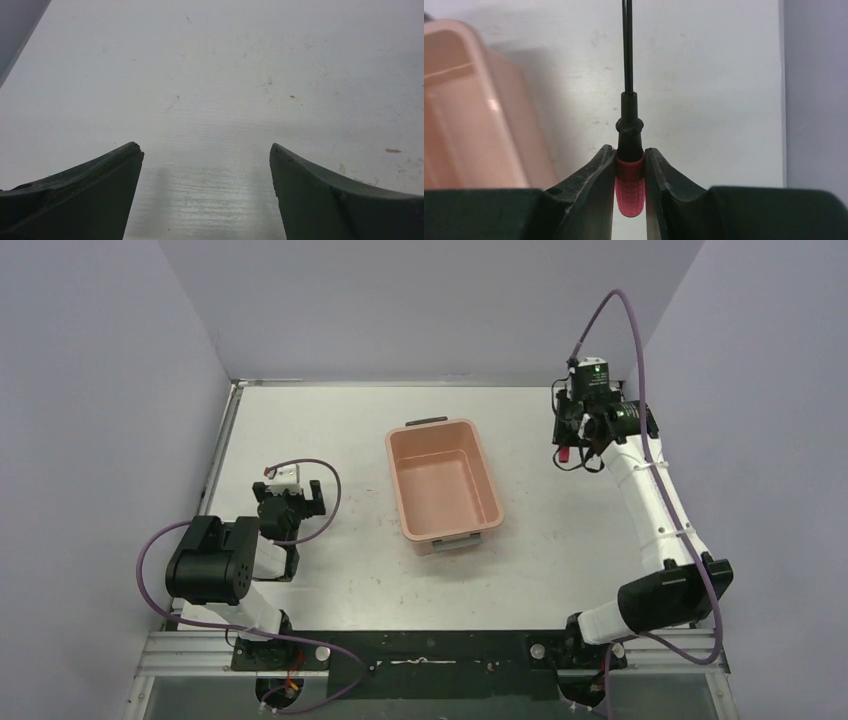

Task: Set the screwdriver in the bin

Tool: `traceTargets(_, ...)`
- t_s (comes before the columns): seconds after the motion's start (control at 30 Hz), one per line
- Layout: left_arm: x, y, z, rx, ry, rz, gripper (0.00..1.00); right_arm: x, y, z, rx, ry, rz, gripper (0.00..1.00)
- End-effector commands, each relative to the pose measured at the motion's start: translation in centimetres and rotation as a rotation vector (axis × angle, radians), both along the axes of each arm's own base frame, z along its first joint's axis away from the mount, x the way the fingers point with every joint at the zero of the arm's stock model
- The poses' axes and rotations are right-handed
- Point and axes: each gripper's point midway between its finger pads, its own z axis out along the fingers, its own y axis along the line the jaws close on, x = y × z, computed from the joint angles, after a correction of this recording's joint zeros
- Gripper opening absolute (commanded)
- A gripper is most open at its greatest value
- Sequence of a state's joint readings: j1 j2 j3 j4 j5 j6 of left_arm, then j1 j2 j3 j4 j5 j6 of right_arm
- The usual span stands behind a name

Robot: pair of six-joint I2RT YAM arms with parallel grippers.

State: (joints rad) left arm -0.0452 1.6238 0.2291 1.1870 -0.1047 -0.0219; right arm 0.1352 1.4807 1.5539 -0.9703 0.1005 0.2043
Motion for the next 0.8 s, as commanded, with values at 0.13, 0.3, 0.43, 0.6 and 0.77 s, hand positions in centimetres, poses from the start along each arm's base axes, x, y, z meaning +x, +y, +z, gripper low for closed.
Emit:
traceTargets(0.13, 1.0, -0.1, 1.9, -0.004, -0.066, 0.003, 0.97, -2.8, 11.5, 10.5, 0.171, -0.281, 0.205, 0.00)
traceTargets(0.3, 1.0, -0.1, 1.9, -0.003, -0.064, 0.003, 0.97, -4.1, 20.2, 11.7, 0.291, -0.383, 0.416, 0.00)
traceTargets(0.43, 1.0, -0.1, 1.9, -0.004, -0.064, 0.003, 0.97, -3.5, 23.5, 6.6, 0.257, -0.281, 0.481, 0.00)
traceTargets(0.6, 1.0, -0.1, 1.9, -0.004, -0.065, 0.003, 0.97, -3.0, 24.3, -3.9, 0.135, -0.007, 0.455, 0.00)
traceTargets(0.77, 1.0, 0.0, 1.9, -0.004, -0.064, 0.004, 0.97, -3.6, 25.4, -11.5, 0.105, 0.158, 0.483, 0.00)
